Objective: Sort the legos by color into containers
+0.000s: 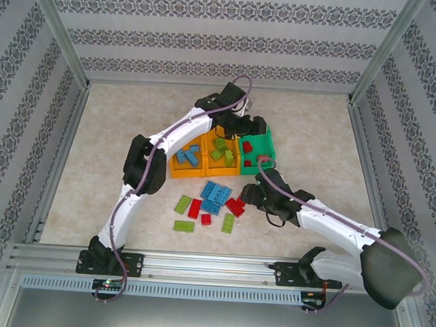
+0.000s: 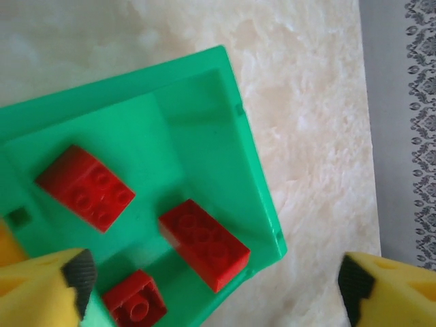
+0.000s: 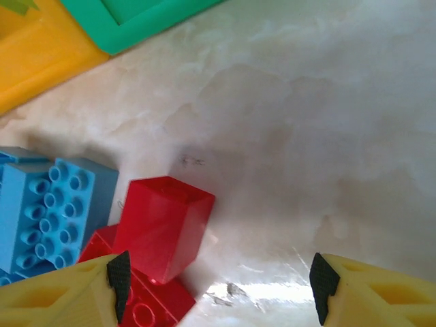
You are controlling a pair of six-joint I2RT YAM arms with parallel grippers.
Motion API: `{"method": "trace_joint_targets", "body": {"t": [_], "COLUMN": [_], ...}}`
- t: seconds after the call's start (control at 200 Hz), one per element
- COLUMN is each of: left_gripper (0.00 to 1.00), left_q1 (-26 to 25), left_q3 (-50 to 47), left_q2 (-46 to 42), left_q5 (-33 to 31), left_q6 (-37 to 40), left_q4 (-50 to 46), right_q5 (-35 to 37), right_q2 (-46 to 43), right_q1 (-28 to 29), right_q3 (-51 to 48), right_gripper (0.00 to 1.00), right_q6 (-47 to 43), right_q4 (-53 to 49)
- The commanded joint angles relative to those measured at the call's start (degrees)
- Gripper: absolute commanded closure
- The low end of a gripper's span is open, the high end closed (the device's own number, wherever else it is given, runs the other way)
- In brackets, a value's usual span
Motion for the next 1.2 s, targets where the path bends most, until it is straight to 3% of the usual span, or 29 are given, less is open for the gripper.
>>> {"method": "trace_joint_targets", "body": {"t": [0.0, 0.38, 0.545, 0.834, 1.194], "left_gripper": [0.0, 0.0, 0.0, 0.01, 0.01], "left_q1": [-0.93, -0.63, 0.03, 0.89, 1.86], "left_q3": [-5.88, -34.42, -39.48, -44.72, -52.78], "left_q2": [-9.93, -28.88, -32.84, -36.57, -44.46], "left_q5": [-3.5, -14.4, -16.09, -17.92, -23.43], "left_q6": [3.24, 5.93, 6.06, 5.9, 6.65], "left_q4": [2.46, 13.08, 13.89, 14.99, 17.28], "right_q5": [2.53, 1.45, 2.0, 2.24, 3.78], "right_q2": [3.12, 14.91, 16.42, 18.98, 11.58], "right_q1": [1.26, 3.59, 3.7, 3.54, -0.22], "right_q3": [3.41, 9.62, 10.04, 12.07, 11.66], "right_gripper": [0.28, 0.31, 0.35, 0.57, 0.7], "right_q6": [2.99, 3.95, 4.64, 3.47, -0.2], "right_q4": [1.95, -0.82, -2.07, -5.05, -5.99]}}
